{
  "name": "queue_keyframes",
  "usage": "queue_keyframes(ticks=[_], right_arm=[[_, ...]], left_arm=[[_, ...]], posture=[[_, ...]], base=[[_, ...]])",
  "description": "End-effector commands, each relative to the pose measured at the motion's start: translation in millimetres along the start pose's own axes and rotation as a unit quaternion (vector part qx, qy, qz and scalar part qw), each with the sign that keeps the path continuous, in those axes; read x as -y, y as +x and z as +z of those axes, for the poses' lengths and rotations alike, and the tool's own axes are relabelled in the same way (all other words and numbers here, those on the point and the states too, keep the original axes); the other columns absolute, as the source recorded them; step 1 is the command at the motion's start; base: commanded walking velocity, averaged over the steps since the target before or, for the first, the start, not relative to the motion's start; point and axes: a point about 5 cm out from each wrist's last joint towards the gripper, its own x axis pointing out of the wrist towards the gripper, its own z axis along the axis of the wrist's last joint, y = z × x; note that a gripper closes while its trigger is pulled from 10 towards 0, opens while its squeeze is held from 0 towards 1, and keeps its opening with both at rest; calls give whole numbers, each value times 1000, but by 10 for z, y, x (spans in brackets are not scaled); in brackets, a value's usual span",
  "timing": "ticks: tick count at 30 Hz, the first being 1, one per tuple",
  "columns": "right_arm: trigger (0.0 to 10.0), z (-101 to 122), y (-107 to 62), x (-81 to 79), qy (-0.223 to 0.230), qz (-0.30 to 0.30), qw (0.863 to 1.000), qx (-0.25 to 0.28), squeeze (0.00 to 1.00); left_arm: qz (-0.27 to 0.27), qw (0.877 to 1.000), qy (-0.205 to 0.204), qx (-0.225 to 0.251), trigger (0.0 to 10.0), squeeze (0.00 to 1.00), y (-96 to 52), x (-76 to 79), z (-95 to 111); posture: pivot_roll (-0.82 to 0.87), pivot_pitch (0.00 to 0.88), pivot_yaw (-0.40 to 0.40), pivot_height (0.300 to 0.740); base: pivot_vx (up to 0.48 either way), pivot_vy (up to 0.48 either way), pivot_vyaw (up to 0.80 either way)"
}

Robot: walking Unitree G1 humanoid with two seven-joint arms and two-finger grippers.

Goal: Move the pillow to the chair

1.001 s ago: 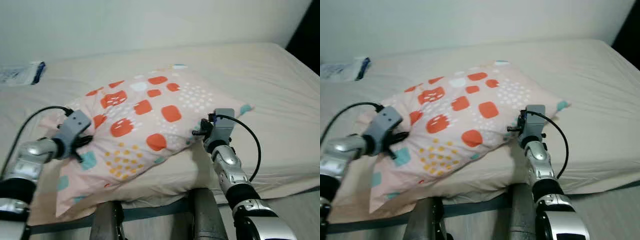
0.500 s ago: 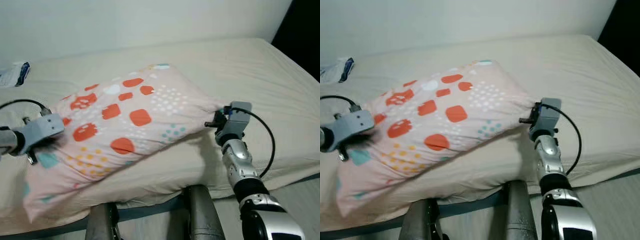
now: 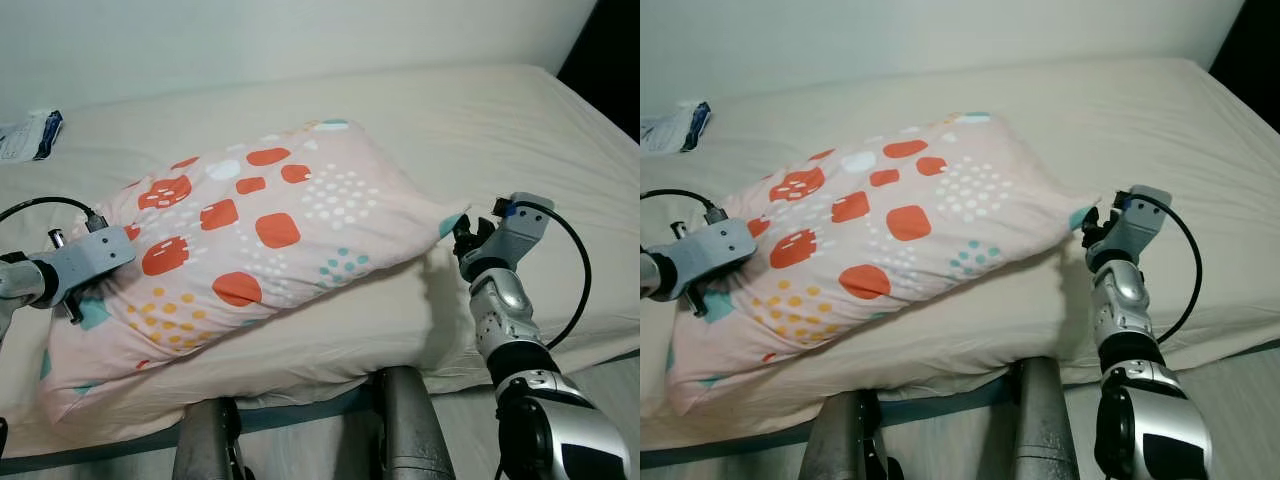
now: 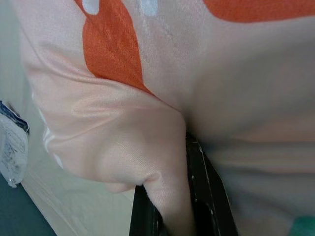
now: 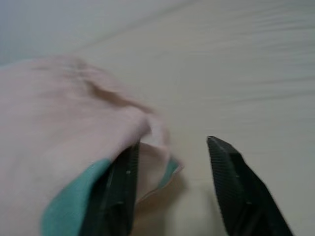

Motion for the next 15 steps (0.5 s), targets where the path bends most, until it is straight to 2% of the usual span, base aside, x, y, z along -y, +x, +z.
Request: queue_keyframes(ticks=[1,3,9,15], right_arm=[[10000,-45,15,-113,15,46,999,-13,1000],[10000,-67,15,-217,16,90,996,-15,1000],[10000,-73,-14,-364,47,167,985,4,1000],[10000,-74,-15,-368,43,176,983,7,1000]], left_arm=[[-15,1000,0,-19,10000,0,29,100,-74],[-16,1000,0,-15,10000,0,39,117,-67],[-18,1000,-4,-6,10000,0,45,152,-69],[-15,1000,-5,-4,10000,0,41,153,-77]], posture=[[55,224,15,553],[58,225,15,553],[61,224,14,553],[66,223,14,553]], base=[[0,0,0],[0,0,0],[0,0,0],[0,0,0]])
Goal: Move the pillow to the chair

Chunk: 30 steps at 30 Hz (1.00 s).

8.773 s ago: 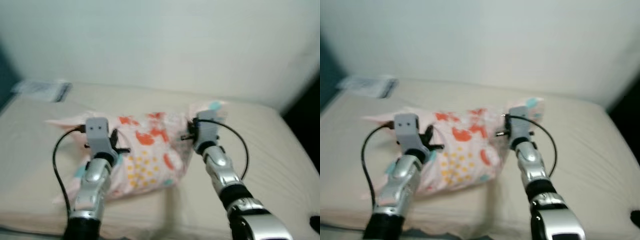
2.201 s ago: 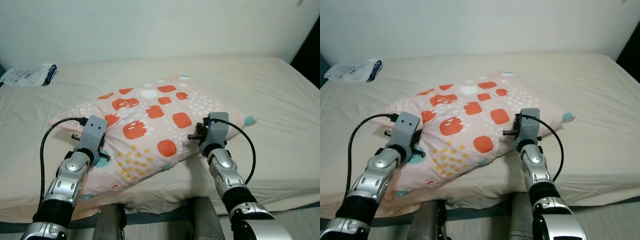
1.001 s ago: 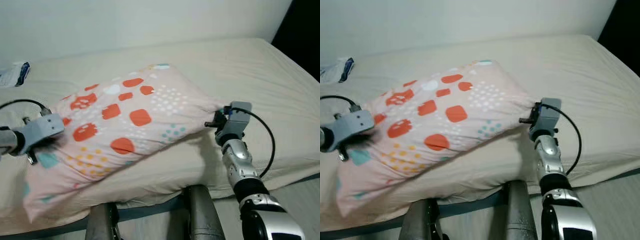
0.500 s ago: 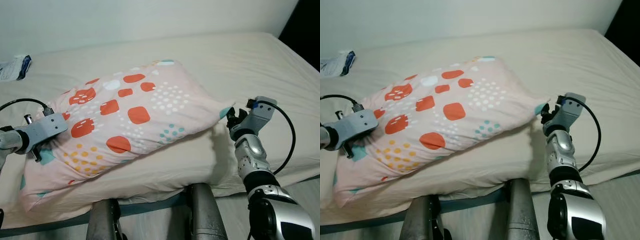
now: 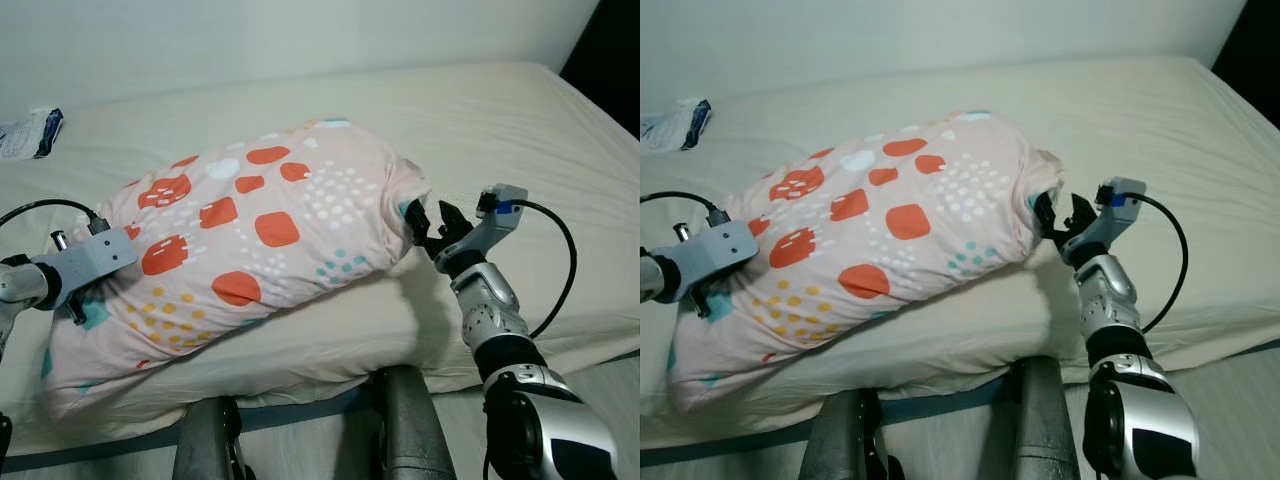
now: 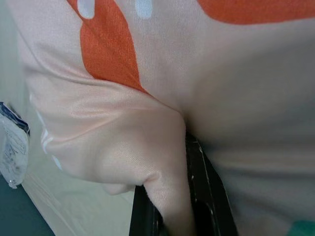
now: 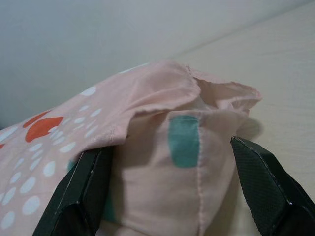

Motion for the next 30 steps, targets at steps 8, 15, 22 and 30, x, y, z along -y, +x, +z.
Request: queue_keyframes(ticks=[8,15,22,30], right_arm=[[10000,-54,17,-11,-17,7,999,-28,1000],[10000,-267,-136,223,-53,-106,986,-116,1000],[10000,-336,-176,268,-36,-153,979,-131,251],[10000,-393,62,-161,-4,-35,990,-133,0]], left_arm=[[-20,1000,-6,-14,10000,0,22,130,-88],[-32,999,-7,-1,10000,0,74,204,-38],[-35,999,-7,3,10000,0,84,225,-27],[-22,1000,-3,9,10000,0,98,185,21]], posture=[[70,221,19,553],[79,223,28,553],[86,227,32,553],[101,227,30,553]], base=[[0,0,0],[0,0,0],[0,0,0],[0,0,0]])
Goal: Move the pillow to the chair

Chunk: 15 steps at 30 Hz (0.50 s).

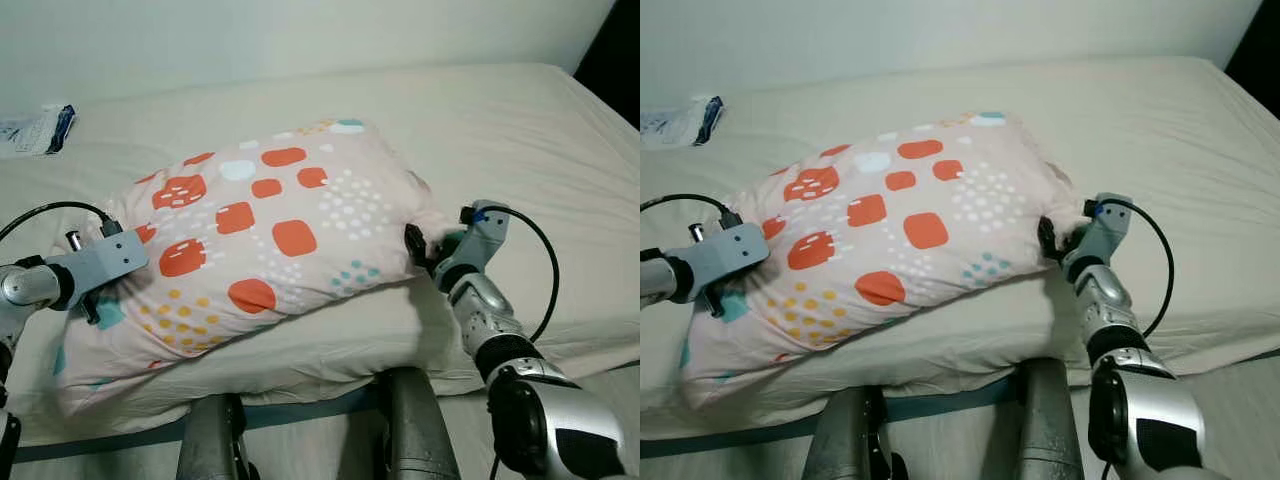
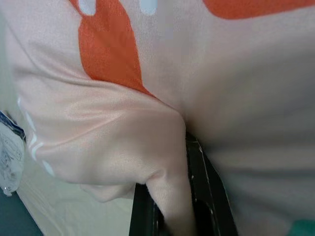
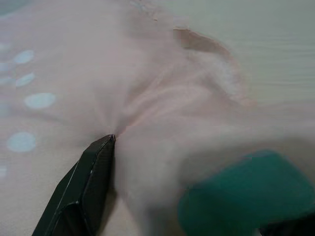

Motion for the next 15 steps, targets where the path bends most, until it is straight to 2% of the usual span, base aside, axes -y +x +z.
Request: queue_keyframes(ticks=[1,2,3,5,6,8,10,13,15], right_arm=[[10000,-73,47,-195,9,49,999,-20,0],[10000,-78,62,-255,14,64,998,-21,0],[8588,-84,70,-291,16,70,997,-22,0],[8588,-88,73,-307,15,72,997,-22,0],[0,-105,77,-354,14,83,996,-22,0],[0,-146,76,-433,6,102,994,-25,0],[0,-202,65,-494,-30,111,993,-31,0],[0,-216,61,-504,-37,106,993,-29,0],[0,-185,59,-485,-26,88,996,-6,0]], left_arm=[[-18,1000,-6,-14,10000,0,30,110,-56],[-15,1000,-5,-13,10000,0,30,103,-52],[-13,1000,-5,-13,10000,0,28,97,-50],[-12,1000,-4,-13,10000,0,27,95,-49],[-9,1000,-5,-12,10000,0,26,92,-48],[-5,1000,-8,-10,10000,0,27,99,-46],[-3,1000,-15,-6,10000,0,39,129,-42],[-1,1000,-20,-3,10000,0,47,150,-40],[7,999,-48,12,10000,0,83,227,-21]], posture=[[101,227,30,553],[103,227,29,553],[105,226,27,553],[105,226,27,553],[107,223,27,553],[107,221,27,553],[106,215,27,553],[102,206,26,553],[92,185,20,553]], base=[[0,0,0],[0,0,0],[0,0,0],[0,0,0],[0,0,0],[0,0,0],[0,0,0],[0,0,0],[0,0,0]])
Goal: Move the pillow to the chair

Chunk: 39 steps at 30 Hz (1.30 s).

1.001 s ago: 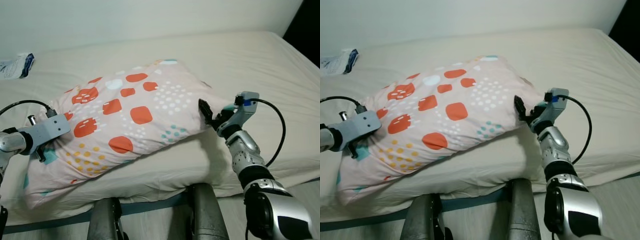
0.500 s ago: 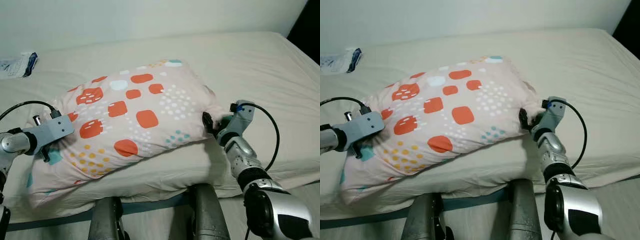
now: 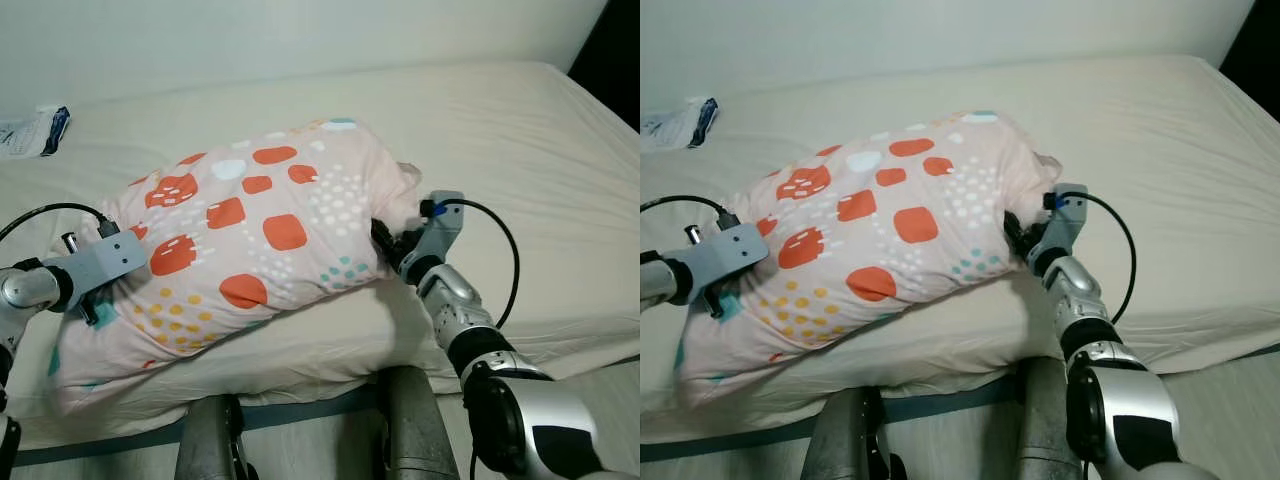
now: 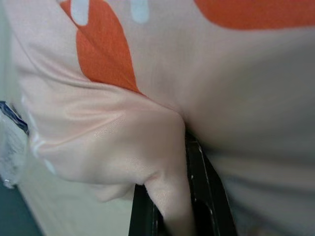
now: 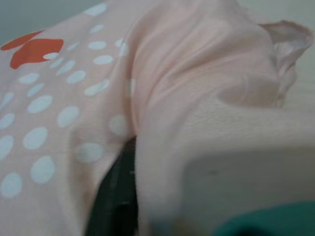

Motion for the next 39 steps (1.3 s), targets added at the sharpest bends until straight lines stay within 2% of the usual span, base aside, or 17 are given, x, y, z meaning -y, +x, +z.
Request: queue_keyframes(ticks=[1,10,12,13,15,16,21,23,24,25,31,32,33,35,36,37,39], right_arm=[[0,-100,-4,-104,11,9,1000,-3,0],[0,-28,-36,-78,32,-11,998,49,0],[0,8,-41,-85,44,-17,996,69,0],[0,8,-41,-85,44,-17,996,69,0],[0,44,-44,-109,49,-18,995,89,0],[0,44,-44,-109,49,-18,995,89,0],[0,-23,-62,-269,26,7,995,97,0],[0,-24,-65,-297,13,13,995,98,0],[9843,-23,-68,-313,5,16,995,99,0],[9843,-41,-76,-333,-20,16,995,94,0],[10000,-138,-127,-349,-80,20,994,75,0],[10000,-151,-138,-346,-88,18,993,74,0],[10000,-151,-138,-346,-88,18,993,74,0],[10000,-189,-151,-351,-102,19,992,65,0],[10000,-189,-151,-351,-102,19,992,65,0],[10000,-222,-157,-343,-102,13,993,56,0],[10000,-222,-157,-343,-102,13,993,56,0]], left_arm=[[-11,1000,-25,7,10000,0,47,147,-10],[41,990,-134,34,10000,0,143,289,39],[88,968,-228,61,10000,0,183,301,102],[88,968,-228,61,10000,0,183,301,102],[132,920,-358,93,10000,0,247,375,201],[132,920,-358,93,10000,0,247,375,201],[124,803,-570,120,10000,0,428,832,553],[121,788,-591,121,10000,0,450,885,608],[121,779,-603,120,10000,0,457,909,639],[119,773,-609,129,10000,0,474,968,727],[95,764,-628,114,10000,0,496,1156,909],[92,781,-608,105,10000,0,483,1190,922],[92,781,-608,105,10000,0,483,1190,922],[92,828,-546,95,10000,0,456,1253,941],[92,828,-546,95,10000,0,456,1253,941],[96,852,-506,91,10000,0,451,1289,956],[96,852,-506,91,10000,0,451,1289,956]], posture=[[92,185,20,553],[54,99,-3,553],[49,79,-10,553],[49,79,-10,553],[39,34,-27,553],[39,34,-27,553],[19,0,-46,553],[19,0,-46,553],[19,0,-46,553],[11,0,-59,553],[23,0,-76,553],[25,0,-77,553],[25,0,-77,553],[27,0,-77,553],[27,0,-77,553],[29,0,-77,553],[29,0,-77,553]], base=[[0,0,0],[0,0,0],[0,0,0],[0,0,0],[0,0,0],[0,0,0],[0,0,0],[0,0,0],[0,0,0],[0,0,0],[0,0,0],[0,0,0],[0,0,0],[0,0,0],[0,0,0],[0,0,0],[0,0,0]])
